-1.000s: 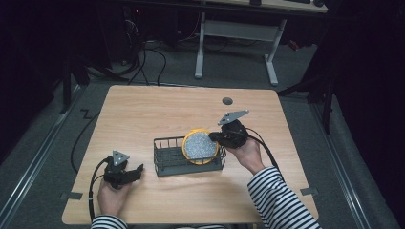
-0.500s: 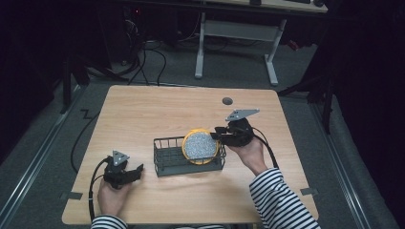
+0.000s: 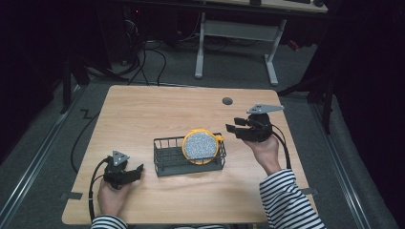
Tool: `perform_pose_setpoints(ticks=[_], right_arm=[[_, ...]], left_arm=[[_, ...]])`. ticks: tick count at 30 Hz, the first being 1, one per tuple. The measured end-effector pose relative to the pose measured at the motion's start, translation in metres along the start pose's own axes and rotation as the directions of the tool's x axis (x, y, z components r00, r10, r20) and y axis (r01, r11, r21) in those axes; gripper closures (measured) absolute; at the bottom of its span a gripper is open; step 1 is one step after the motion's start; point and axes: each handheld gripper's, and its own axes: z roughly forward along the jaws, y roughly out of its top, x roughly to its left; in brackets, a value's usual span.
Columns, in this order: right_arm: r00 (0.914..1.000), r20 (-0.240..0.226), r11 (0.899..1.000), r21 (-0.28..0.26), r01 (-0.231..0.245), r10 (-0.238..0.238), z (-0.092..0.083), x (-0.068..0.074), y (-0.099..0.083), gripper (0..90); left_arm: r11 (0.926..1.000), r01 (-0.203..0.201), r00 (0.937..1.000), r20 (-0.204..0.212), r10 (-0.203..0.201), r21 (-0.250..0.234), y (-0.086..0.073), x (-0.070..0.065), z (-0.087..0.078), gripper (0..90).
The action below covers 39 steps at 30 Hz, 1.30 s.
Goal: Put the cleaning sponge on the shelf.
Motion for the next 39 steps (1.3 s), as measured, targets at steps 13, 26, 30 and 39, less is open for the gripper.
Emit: perform_pose_setpoints(ticks=[13, 26, 30, 39], right_arm=[[0.9976, 0.047, 0.998, -0.036, -0.05, 0.052, -0.032, -0.018, -0.01, 51.2], [0.9909, 0.09, 0.993, -0.068, -0.094, 0.1, -0.063, -0.033, -0.028, 51.0], [0.9881, 0.097, 0.991, -0.065, -0.113, 0.119, -0.067, -0.036, -0.036, 50.7], [0.9797, 0.113, 0.983, -0.102, -0.154, 0.165, -0.084, -0.043, -0.056, 50.5]], left_arm=[[1.0, 0.0, 1.0, 0.0, 0.0, 0.0, 0.0, 0.0, 0.0, 28.1], [1.0, 0.0, 1.0, 0.0, 0.0, 0.0, 0.0, 0.0, 0.0, 28.1], [1.0, 0.0, 1.0, 0.0, 0.0, 0.0, 0.0, 0.0, 0.0, 28.1], [1.0, -0.001, 1.0, 0.0, 0.001, 0.001, 0.0, 0.0, 0.0, 28.1]])
